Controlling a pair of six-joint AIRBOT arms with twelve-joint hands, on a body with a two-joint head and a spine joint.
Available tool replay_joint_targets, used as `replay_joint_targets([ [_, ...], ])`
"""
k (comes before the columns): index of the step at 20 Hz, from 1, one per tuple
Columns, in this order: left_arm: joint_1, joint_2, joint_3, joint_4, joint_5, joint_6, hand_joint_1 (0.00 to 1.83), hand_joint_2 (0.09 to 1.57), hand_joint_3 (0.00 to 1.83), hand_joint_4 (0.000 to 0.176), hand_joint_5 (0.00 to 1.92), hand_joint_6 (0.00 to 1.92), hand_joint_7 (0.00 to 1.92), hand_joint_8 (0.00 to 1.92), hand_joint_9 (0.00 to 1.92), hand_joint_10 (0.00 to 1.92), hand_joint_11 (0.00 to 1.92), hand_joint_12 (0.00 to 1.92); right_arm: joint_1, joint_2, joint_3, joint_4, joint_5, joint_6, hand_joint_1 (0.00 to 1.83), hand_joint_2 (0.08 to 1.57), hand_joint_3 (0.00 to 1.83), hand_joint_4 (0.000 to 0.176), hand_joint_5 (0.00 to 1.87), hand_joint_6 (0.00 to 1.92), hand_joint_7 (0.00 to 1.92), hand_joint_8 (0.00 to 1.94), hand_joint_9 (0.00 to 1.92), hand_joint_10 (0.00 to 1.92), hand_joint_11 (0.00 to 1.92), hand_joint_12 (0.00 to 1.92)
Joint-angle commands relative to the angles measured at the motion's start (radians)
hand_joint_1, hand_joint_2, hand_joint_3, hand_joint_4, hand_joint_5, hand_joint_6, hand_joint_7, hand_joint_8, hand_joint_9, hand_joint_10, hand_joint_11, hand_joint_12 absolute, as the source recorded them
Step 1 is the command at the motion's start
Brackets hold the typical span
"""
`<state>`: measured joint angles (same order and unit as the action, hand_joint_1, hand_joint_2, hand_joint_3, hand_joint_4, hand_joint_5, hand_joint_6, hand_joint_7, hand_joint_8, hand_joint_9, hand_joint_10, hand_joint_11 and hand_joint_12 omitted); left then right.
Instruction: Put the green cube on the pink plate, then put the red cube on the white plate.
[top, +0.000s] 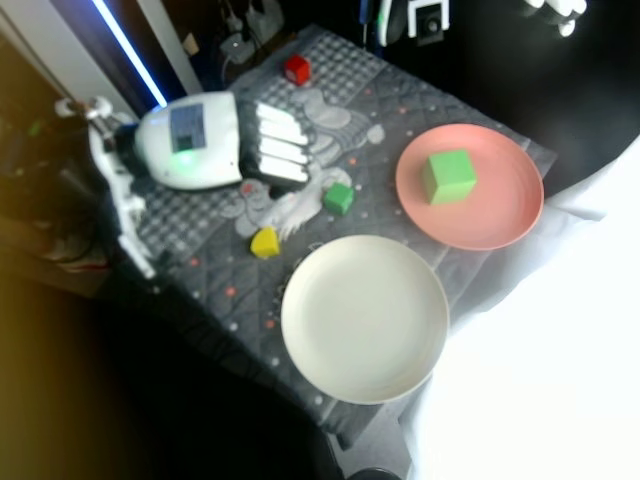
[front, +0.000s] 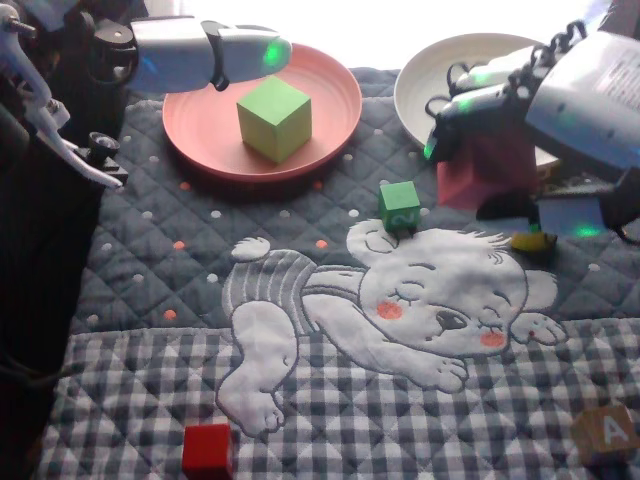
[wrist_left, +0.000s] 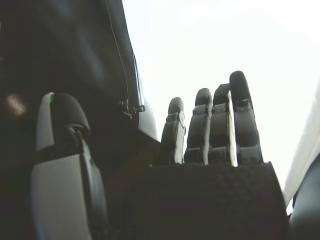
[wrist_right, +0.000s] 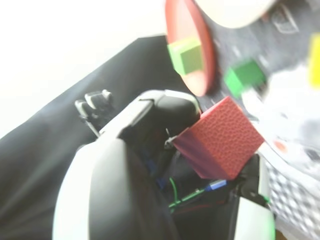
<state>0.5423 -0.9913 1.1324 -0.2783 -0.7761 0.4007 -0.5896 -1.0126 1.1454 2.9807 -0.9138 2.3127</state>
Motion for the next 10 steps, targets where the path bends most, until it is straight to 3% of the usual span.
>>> replay_joint_targets([
  [1, -0.002, 0.009, -0.008, 0.013, -0.142, -0.003, 0.52, 0.91, 0.0, 0.153, 0.09, 0.0, 0.07, 0.01, 0.03, 0.01, 0.0, 0.64, 0.022, -0.001, 0.014, 0.027, -0.11, -0.001, 1.23, 1.19, 0.0, 0.0, 0.87, 1.0, 0.84, 1.47, 0.73, 1.74, 0.67, 1.92],
  [3, 0.007, 0.018, -0.018, 0.024, -0.17, -0.003, 0.5, 0.92, 0.0, 0.134, 0.08, 0.0, 0.08, 0.01, 0.03, 0.01, 0.0, 0.69, 0.059, -0.008, 0.046, 0.027, -0.069, -0.001, 1.22, 1.17, 0.0, 0.0, 0.88, 1.04, 0.89, 1.35, 0.79, 1.62, 0.71, 1.88],
  [4, 0.011, 0.02, -0.021, 0.033, -0.186, -0.003, 0.51, 0.93, 0.0, 0.125, 0.08, 0.0, 0.08, 0.01, 0.04, 0.01, 0.0, 0.7, 0.075, -0.019, 0.074, 0.027, -0.053, -0.001, 1.22, 1.18, 0.0, 0.0, 0.88, 1.03, 0.87, 1.4, 0.78, 1.64, 0.69, 1.91],
  [5, 0.012, 0.02, -0.024, 0.042, -0.198, -0.003, 0.52, 0.93, 0.0, 0.12, 0.08, 0.0, 0.09, 0.0, 0.03, 0.01, 0.0, 0.66, 0.089, -0.028, 0.094, 0.027, -0.037, -0.001, 1.33, 1.17, 0.0, 0.0, 0.89, 0.97, 0.85, 1.32, 0.76, 1.59, 0.66, 1.89],
  [6, 0.015, 0.022, -0.029, 0.053, -0.214, -0.003, 0.54, 0.93, 0.0, 0.113, 0.09, 0.0, 0.09, 0.0, 0.03, 0.01, 0.0, 0.65, 0.108, -0.045, 0.123, 0.027, -0.016, -0.001, 1.25, 1.17, 0.0, 0.0, 0.91, 0.98, 0.86, 1.38, 0.77, 1.66, 0.7, 1.92],
  [7, 0.019, 0.024, -0.033, 0.061, -0.228, -0.003, 0.54, 0.94, 0.0, 0.115, 0.09, 0.0, 0.1, 0.0, 0.05, 0.01, 0.0, 0.81, 0.119, -0.057, 0.143, 0.027, 0.004, -0.001, 1.25, 1.17, 0.0, 0.0, 0.9, 0.94, 0.86, 1.44, 0.79, 1.75, 0.75, 1.92],
  [9, 0.03, 0.032, -0.045, 0.085, -0.273, -0.003, 0.49, 0.91, 0.0, 0.117, 0.1, 0.0, 0.1, 0.0, 0.06, 0.01, 0.0, 1.02, 0.151, -0.093, 0.204, 0.027, 0.057, -0.001, 1.23, 1.21, 0.01, 0.0, 0.85, 0.97, 0.78, 1.61, 0.97, 1.91, 1.03, 1.92],
  [10, 0.033, 0.035, -0.05, 0.092, -0.289, -0.003, 0.5, 0.9, 0.0, 0.143, 0.1, 0.0, 0.1, 0.0, 0.06, 0.01, 0.0, 1.02, 0.162, -0.101, 0.222, 0.027, 0.079, -0.001, 1.23, 1.19, 0.0, 0.0, 0.89, 0.97, 0.81, 1.52, 0.75, 1.8, 0.72, 1.92],
])
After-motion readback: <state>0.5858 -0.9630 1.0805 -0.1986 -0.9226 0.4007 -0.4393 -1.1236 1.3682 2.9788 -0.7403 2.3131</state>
